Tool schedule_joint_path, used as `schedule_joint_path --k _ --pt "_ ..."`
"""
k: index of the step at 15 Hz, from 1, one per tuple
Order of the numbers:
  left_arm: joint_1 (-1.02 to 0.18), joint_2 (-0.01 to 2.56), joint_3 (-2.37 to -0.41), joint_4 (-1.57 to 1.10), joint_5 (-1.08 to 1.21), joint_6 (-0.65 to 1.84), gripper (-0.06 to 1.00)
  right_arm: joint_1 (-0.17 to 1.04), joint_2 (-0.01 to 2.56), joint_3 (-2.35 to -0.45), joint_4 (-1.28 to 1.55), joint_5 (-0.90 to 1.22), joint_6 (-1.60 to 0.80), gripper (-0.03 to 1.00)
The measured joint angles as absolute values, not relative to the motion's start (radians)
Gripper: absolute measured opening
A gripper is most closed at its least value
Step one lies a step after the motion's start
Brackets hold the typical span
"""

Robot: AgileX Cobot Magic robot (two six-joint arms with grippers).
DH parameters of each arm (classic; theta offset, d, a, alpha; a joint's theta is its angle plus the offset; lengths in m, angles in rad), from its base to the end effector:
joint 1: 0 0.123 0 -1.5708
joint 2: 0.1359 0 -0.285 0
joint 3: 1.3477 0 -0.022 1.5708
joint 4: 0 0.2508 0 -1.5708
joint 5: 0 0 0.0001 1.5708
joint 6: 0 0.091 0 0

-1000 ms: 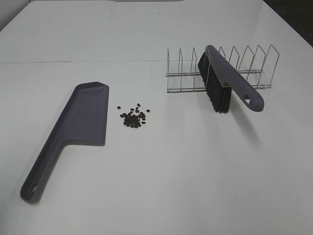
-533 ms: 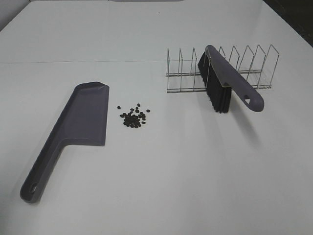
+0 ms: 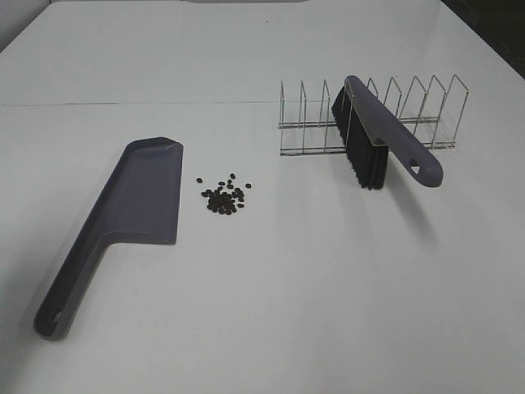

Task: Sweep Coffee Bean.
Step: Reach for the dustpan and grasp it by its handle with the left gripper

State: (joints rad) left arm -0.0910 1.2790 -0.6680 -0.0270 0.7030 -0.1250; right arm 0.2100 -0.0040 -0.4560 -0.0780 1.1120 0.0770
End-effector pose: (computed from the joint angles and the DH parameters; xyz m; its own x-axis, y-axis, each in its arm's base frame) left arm 0.2135 -0.0211 0.2125 -0.9416 -0.0597 -0.3315 -0.0403 0.9971 -0.0652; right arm -0.0017 -0.0069 0.2612 -0.5284 -0.0694 -0.8462 -0.1279 0.9918 -0.0015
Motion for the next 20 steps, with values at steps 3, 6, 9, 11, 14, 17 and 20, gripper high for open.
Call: schedule_joint_path --k 3,6,9,11,14,17,20 --pt "-0.134 1.44 -0.777 -0.038 0.699 -0.125 0.79 0.21 -0.004 -0.456 -0.078 1.112 0.077 0.79" --pt "-0.219 1.606 -0.874 -0.117 0.695 -0.134 0.79 0.21 -0.004 -0.456 -0.078 1.112 0.077 0.79" --pt "-0.275 1.744 -0.912 -0.146 0.677 -0.21 0.79 0.21 -0.004 -0.456 -0.078 1.112 0.077 0.79" --pt "-0.297 1.801 -0.926 -0.148 0.664 -0.224 0.79 0.21 -0.004 -0.456 -0.078 1.112 0.077 0.79" --pt "-0.307 1.868 -0.973 -0.153 0.655 -0.233 0.79 0.21 -0.004 -0.456 -0.078 1.112 0.077 0.79" --pt "-0.307 1.902 -0.988 -0.153 0.649 -0.233 0.79 0.21 -0.004 -0.456 -0.078 1.112 0.077 0.79" --pt "-0.307 1.952 -0.988 -0.149 0.642 -0.233 0.79 0.21 -0.004 -0.456 -0.078 1.112 0.077 0.79"
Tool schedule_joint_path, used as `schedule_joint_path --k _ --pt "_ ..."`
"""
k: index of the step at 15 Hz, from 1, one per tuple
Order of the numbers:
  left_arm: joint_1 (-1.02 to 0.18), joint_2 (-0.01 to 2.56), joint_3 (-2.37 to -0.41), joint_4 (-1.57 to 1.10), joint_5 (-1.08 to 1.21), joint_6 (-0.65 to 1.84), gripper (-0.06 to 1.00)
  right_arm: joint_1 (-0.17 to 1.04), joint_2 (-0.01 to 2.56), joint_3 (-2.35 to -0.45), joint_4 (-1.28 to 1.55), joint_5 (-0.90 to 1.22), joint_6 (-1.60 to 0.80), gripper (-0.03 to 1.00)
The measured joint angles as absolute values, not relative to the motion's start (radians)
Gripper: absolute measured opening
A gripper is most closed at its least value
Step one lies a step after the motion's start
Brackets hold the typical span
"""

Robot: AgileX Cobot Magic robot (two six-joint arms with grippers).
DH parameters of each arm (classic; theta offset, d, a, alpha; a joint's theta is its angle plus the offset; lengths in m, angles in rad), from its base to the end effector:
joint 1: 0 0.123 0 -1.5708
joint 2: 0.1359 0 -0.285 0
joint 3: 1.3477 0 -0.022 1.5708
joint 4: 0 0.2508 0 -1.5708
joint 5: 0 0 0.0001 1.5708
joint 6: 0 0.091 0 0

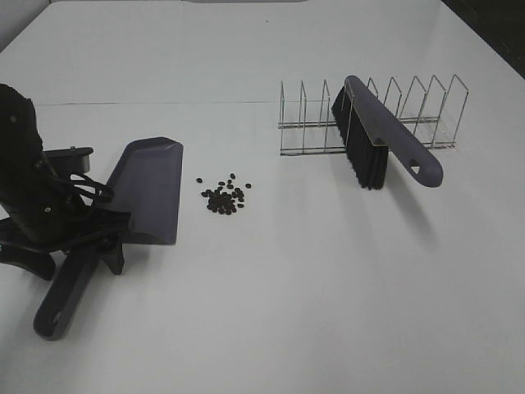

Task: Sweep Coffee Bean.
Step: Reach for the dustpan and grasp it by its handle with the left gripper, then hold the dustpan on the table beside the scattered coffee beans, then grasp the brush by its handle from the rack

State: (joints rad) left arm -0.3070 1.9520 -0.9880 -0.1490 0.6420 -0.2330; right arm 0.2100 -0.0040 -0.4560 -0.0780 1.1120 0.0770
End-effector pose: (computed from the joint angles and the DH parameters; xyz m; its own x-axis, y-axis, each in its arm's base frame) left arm 0.3057 -0.1054 0.1015 -0.9988 -0.0443 -0.0231 -0.0417 0.9938 -0.1031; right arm -0.0017 -0.0069 0.2612 -0.5284 -0.0694 -0.8462 -0.1279 0.9918 -0.0015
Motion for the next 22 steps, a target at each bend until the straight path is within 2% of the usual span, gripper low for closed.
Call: schedule_joint_path --k 3,6,7,9,14,16,19,22 --pt "-0.307 1.971 -0.999 -0.133 0.652 -0.233 0.78 0.21 -0.004 -0.456 -0.079 1.112 0.077 0.79" --pt "-0.307 1.974 -1.0 -0.103 0.659 -0.233 0.68 0.21 -0.004 -0.456 -0.079 1.112 0.077 0.79" --pt "-0.307 1.976 -1.0 -0.089 0.661 -0.233 0.59 0.21 -0.004 -0.456 -0.079 1.112 0.077 0.79" --pt "-0.307 1.978 -1.0 -0.078 0.659 -0.23 0.32 0.21 -0.004 -0.456 -0.079 1.112 0.077 0.79" --pt "-0.307 1.978 -1.0 -0.082 0.655 -0.233 0.33 0.21 -0.004 -0.456 -0.078 1.112 0.081 0.79" --pt "-0.307 1.978 -1.0 -0.082 0.656 -0.223 0.33 0.21 0.03 -0.47 -0.078 1.112 0.091 0.76" --pt "-0.307 1.978 -1.0 -0.082 0.656 -0.214 0.33 0.21 0.16 -0.535 -0.078 1.111 0.093 0.69" --pt "-0.307 1.978 -1.0 -0.082 0.656 -0.214 0.33 0.21 0.388 -0.66 -0.079 1.109 0.105 0.68"
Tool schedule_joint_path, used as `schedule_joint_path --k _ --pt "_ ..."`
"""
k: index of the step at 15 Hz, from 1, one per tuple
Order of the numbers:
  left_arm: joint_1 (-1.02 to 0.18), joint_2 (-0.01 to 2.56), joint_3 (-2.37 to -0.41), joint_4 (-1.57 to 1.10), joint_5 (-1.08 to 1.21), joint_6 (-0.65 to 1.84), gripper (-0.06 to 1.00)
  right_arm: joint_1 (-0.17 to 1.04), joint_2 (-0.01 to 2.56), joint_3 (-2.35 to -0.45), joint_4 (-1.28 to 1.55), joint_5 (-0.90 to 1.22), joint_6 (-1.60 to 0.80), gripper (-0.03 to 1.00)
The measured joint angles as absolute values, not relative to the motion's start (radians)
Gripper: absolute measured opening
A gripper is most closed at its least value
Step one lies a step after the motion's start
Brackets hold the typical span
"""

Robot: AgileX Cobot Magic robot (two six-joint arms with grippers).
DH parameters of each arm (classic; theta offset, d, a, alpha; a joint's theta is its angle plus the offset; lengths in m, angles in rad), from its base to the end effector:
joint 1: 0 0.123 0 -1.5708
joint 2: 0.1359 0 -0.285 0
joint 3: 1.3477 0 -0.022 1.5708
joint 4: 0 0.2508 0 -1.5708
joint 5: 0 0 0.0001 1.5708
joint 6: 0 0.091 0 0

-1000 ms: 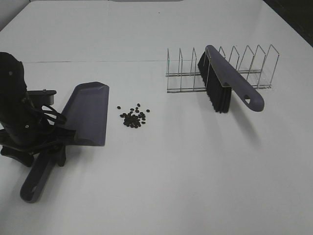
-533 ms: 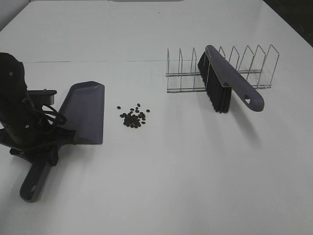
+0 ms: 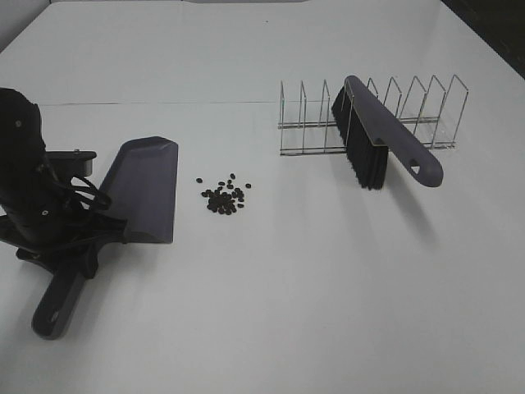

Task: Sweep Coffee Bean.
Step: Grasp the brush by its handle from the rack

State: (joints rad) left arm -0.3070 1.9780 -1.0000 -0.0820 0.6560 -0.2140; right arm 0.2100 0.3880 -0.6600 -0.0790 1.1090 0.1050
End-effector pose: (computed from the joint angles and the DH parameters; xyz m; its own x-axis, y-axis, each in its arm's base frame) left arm 0.3078 -0.1024 0.0949 -0.9995 0.0283 -0.0109 0.0289 0.9981 -0.0551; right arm 0.0470 0.0034 0.3125 -0.6750 -0.0728 -0.7342 -0.1105 0.9939 0.0031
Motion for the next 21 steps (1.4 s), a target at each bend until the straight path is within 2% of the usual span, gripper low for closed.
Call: schedule_joint_path --k 1,15,16,21 --pt "-0.307 1.978 -1.0 -0.082 0.656 -0.214 0.33 0.21 0.555 -0.766 -0.079 1.108 0.12 0.67" --pt "-0.307 1.978 -1.0 -0.082 0.657 -0.214 0.33 0.21 1.573 -1.519 -0.037 1.146 0.136 0.67" --pt "-0.307 1.978 -1.0 -0.082 0.657 -0.214 0.33 0.21 1.726 -1.642 -0.014 1.146 0.136 0.67" --pt "-0.307 1.978 -1.0 -0.082 0.657 -0.214 0.33 0.21 2.009 -1.884 0.0 1.144 0.136 0.67"
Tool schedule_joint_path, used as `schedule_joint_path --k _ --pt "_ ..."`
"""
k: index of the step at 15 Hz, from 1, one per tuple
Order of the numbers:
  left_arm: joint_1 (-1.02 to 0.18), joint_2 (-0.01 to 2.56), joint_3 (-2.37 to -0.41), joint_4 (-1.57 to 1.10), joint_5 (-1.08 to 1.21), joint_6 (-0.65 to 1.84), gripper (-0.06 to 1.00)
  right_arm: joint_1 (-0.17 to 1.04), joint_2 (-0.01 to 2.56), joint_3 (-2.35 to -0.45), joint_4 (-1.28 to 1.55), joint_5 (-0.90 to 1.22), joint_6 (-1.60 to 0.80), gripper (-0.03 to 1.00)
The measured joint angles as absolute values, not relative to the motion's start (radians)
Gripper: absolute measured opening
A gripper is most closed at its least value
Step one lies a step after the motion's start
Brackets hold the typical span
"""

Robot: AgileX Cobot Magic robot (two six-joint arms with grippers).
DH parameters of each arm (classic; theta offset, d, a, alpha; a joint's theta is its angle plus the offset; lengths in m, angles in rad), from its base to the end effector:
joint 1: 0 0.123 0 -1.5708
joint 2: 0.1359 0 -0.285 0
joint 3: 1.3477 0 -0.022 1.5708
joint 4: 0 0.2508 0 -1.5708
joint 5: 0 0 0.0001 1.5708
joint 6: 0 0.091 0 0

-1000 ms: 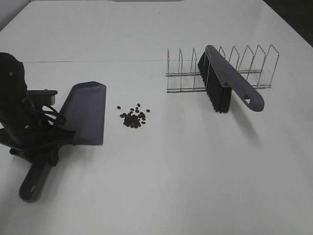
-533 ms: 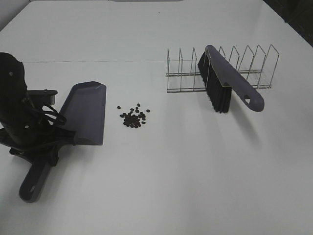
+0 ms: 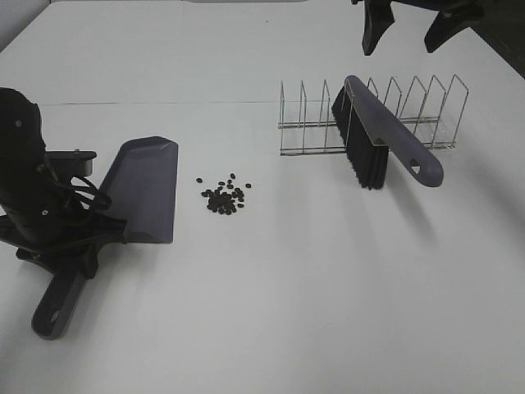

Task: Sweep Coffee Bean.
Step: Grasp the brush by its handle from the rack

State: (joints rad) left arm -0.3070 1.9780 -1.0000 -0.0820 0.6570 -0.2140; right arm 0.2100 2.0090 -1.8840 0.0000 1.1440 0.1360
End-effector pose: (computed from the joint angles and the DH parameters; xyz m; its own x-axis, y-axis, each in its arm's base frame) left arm 0.3077 -0.1023 0.0949 -0.9995 0.0284 -0.0099 0.0289 0.9981 -0.0549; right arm 0.4310 0.0919 0.2906 -0.9249 -0.0585 -0.3758 -0.0838 0.9952 0.0514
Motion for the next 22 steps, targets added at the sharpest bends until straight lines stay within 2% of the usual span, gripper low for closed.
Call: schedule_joint_path --k 4,18,20,22 --pt "-0.307 1.978 -1.0 -0.082 0.657 -0.214 0.33 0.21 2.168 -1.984 0.0 1.14 0.126 0.67" --pt "-0.307 1.978 -1.0 -0.082 0.658 -0.214 0.33 0.21 2.398 -1.987 -0.076 0.985 0.11 0.67" --pt "-0.307 1.978 -1.0 -0.082 0.658 -0.214 0.33 0.21 2.399 -1.987 -0.076 0.971 0.111 0.62" --pt "-0.307 1.978 -1.0 -0.082 0.658 -0.214 0.33 0.21 2.399 -1.987 -0.079 0.97 0.121 0.49"
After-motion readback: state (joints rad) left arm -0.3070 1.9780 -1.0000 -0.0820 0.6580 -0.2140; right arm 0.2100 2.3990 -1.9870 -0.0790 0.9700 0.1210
